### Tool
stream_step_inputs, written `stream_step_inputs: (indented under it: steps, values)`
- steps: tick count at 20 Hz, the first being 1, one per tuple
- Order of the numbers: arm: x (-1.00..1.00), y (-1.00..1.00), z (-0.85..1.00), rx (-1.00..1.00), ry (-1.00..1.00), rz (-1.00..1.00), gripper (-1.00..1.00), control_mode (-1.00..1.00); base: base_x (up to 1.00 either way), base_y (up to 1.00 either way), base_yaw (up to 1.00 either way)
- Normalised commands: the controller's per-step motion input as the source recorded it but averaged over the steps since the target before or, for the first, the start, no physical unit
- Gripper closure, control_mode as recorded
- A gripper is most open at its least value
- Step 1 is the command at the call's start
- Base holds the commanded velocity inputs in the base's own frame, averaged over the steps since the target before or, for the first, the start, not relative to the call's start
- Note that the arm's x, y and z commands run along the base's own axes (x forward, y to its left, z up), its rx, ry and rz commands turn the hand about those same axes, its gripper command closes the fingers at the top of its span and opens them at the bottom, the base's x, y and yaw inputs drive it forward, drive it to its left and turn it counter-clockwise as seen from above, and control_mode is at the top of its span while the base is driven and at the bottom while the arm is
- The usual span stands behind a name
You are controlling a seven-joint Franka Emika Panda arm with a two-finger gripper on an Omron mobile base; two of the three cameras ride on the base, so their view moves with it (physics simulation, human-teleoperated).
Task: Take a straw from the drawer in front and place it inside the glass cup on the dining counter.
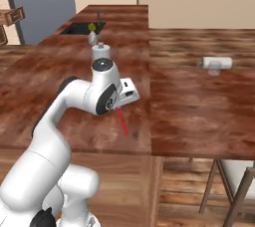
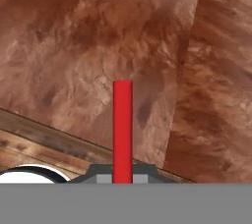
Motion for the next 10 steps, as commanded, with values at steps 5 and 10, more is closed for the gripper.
stream_step_inputs:
  steps: [5, 10]
  values:
    - [0.0, 0.0, 0.0, 0.0, 0.0, 0.0, 1.0, 1.0, 0.0, -1.0, 0.0]
    - [0.0, 0.0, 0.0, 0.0, 0.0, 0.0, 1.0, 1.0, -0.02, -1.0, 0.0]
